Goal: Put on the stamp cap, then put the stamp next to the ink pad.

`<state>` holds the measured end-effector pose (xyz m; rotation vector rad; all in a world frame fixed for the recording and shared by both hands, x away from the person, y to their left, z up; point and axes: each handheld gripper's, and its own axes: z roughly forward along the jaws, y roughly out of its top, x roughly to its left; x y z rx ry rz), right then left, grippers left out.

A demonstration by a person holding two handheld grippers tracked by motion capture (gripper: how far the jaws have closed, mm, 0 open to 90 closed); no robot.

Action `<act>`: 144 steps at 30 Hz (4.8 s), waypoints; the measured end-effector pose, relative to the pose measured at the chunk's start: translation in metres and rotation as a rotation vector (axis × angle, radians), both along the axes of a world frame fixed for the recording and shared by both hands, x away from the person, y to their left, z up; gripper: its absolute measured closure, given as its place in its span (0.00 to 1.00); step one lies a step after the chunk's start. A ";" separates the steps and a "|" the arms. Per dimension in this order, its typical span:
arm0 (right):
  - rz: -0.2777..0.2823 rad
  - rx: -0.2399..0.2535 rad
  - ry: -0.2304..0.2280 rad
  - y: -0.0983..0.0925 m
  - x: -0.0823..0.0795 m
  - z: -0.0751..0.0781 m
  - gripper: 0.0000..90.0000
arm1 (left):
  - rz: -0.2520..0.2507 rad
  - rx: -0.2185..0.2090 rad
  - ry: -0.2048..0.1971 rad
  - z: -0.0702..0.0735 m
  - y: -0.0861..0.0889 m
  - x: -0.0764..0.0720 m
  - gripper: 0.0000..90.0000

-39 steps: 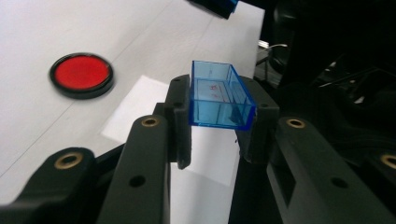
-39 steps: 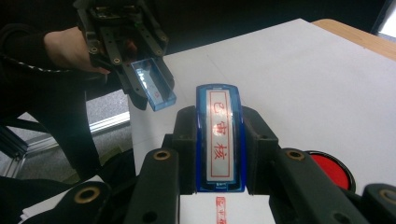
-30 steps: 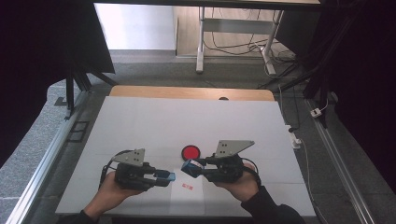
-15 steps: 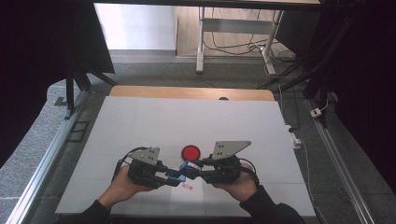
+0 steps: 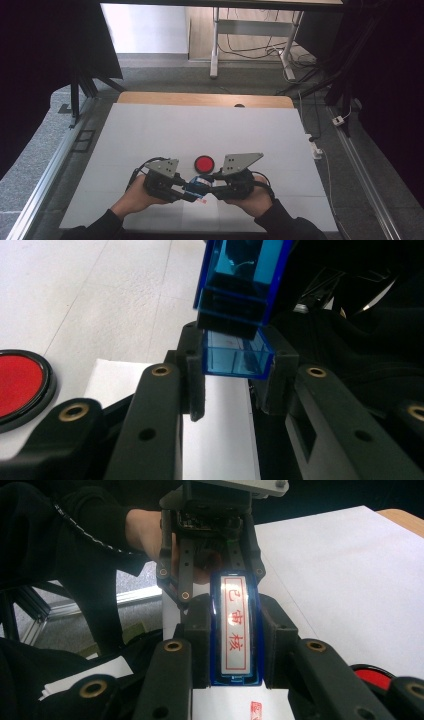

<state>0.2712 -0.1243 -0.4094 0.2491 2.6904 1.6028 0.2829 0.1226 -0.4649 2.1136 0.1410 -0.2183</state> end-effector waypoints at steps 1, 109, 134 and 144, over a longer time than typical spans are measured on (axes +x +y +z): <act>0.004 -0.005 -0.002 0.000 0.000 0.000 0.79 | -0.005 -0.001 0.002 0.000 0.000 0.000 0.75; -0.091 -0.020 -0.031 -0.013 0.002 0.002 0.79 | 0.399 0.049 0.006 0.004 0.054 -0.029 0.05; -0.188 -0.058 -0.041 -0.027 0.011 -0.003 0.79 | 0.621 0.113 0.013 -0.011 0.099 -0.071 0.00; -0.240 -0.072 -0.052 -0.036 0.017 -0.004 0.79 | 0.701 0.110 0.038 -0.015 0.118 -0.085 0.00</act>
